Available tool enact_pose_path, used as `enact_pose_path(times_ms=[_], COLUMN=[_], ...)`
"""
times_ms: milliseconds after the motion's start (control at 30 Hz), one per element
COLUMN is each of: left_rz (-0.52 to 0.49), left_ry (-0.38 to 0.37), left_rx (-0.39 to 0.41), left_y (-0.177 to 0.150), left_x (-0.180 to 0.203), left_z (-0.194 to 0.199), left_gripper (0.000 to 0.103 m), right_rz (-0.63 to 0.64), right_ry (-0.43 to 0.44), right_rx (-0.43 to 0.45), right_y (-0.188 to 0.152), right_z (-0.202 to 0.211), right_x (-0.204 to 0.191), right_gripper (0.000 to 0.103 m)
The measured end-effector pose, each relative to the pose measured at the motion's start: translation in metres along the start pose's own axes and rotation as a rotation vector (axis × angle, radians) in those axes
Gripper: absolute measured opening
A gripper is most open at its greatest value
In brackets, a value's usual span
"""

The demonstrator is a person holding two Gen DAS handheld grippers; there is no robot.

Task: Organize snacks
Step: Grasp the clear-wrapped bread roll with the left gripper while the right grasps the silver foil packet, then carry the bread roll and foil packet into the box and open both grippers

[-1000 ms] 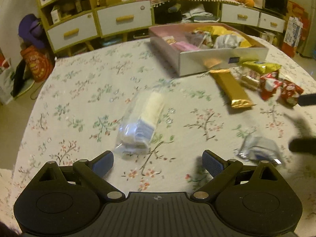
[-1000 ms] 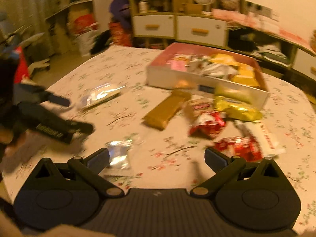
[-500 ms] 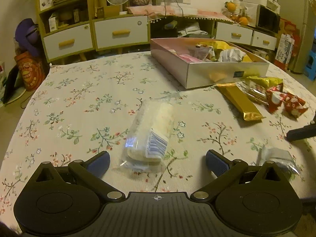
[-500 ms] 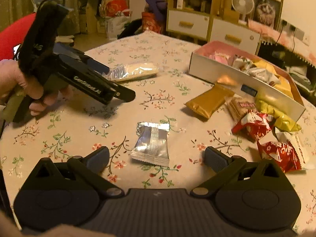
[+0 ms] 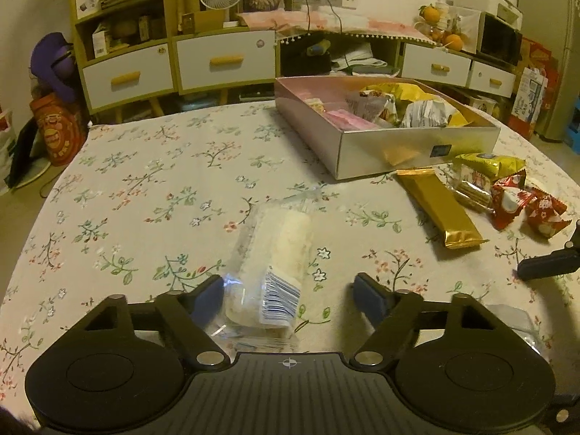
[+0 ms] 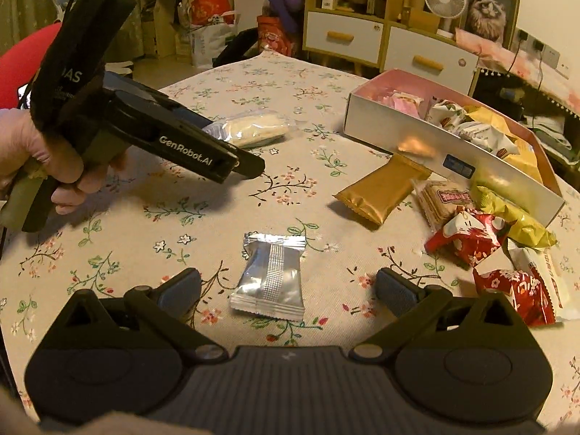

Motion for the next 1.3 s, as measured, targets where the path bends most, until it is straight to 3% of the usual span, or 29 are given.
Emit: enact_pose_path(times_ms=[133, 267, 400, 467, 733, 900, 1300], left_rz=[0.018, 0.039, 0.038, 0.037, 0.058, 0.055, 0.086], left_ry=[0.015, 0.042, 0.054, 0.056, 0.059, 0.051, 0.039], left_rx=[-0.007, -0.022, -0.043, -0.05, -0.072, -0.065, -0.065], left_y=[0.004, 0.007, 0.009, 0.009, 0.011, 0.017, 0.029], left_x=[0.0, -0.004, -0.004, -0.002, -0.001, 0.003, 0.008], left_z=[0.0, 0.0, 0.0, 0.001, 0.003, 0.008, 0.015], left_gripper=[0.058, 0.042, 0.038, 0.034, 0.033, 0.025, 0.019], right_rz=[0.01, 0.015, 0.019, 0.035, -0.022, -0.042, -0.113], right_ry=[-0.001, -0.015, -0.039, -0.047, -0.02, -0.031, -0.047], right_rx=[0.007, 0.016, 0.016, 0.014, 0.002, 0.017, 0.069], right_y=[0.003, 0.006, 0.009, 0.011, 0.015, 0.019, 0.037], right_z=[0.003, 0.005, 0.005, 0.005, 0.005, 0.009, 0.02], right_x=[0.0, 0.003, 0.009, 0.012, 0.024, 0.029, 0.049], right_gripper=[0.082, 0.058, 0.034, 0.026, 0.025, 0.024, 0.024])
Point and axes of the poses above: each gripper's, at about its wrist camera, not at the fingertips, and z roughly against the way its jaws point, x to its right, y to its top, the point moved 6 cm from there along -z, roughly the way its jaws point, and after that the axes turned 1 degree about y, right-handed, at the moved point
